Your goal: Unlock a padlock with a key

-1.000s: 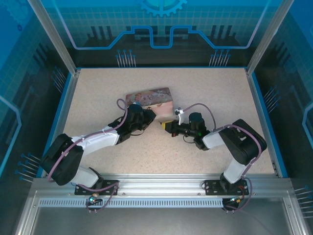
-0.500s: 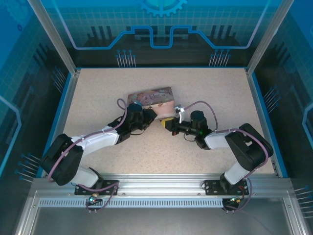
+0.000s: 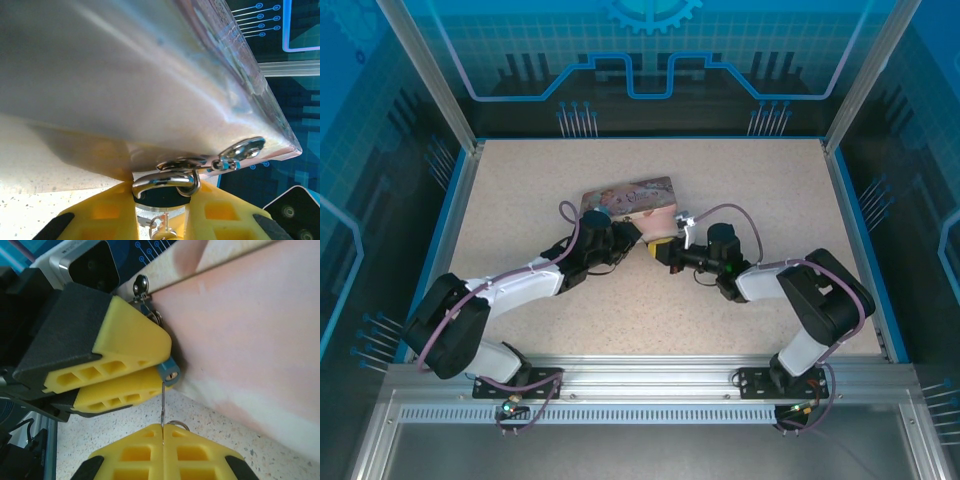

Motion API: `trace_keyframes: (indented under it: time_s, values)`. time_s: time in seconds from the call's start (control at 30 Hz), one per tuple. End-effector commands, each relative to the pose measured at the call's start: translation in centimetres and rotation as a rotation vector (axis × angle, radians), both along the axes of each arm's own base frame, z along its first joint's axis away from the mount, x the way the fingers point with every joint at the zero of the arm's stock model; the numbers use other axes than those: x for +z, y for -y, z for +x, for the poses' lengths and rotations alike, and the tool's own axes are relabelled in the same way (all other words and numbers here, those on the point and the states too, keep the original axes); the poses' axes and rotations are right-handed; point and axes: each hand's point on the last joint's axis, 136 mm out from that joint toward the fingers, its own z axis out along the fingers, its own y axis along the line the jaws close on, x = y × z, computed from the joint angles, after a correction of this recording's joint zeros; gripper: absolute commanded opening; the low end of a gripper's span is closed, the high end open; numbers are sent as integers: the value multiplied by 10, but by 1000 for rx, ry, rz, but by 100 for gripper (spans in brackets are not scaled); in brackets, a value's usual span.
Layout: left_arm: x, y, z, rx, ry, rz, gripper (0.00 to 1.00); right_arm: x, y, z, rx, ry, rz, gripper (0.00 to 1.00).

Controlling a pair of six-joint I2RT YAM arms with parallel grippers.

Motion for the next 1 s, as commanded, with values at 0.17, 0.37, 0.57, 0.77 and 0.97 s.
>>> trace_keyframes:
  time_s: [0.17, 0.37, 0.57, 0.77, 0.97]
  values:
    - [33, 12, 10, -19, 81, -95, 0, 0, -2, 12, -17, 13, -17, 0]
    - [33, 12, 9, -19, 80, -99, 0, -4, 0, 15, -34, 7, -33, 0]
    - [33, 13, 9, -25, 78, -102, 0, 0, -3, 16, -21, 17, -25, 0]
    - [31, 12, 9, -21, 75, -99, 0, 1, -4, 12, -6, 25, -19, 0]
    - [30, 12, 9, -23, 73, -100, 0, 4, -4, 10, 2, 34, -14, 0]
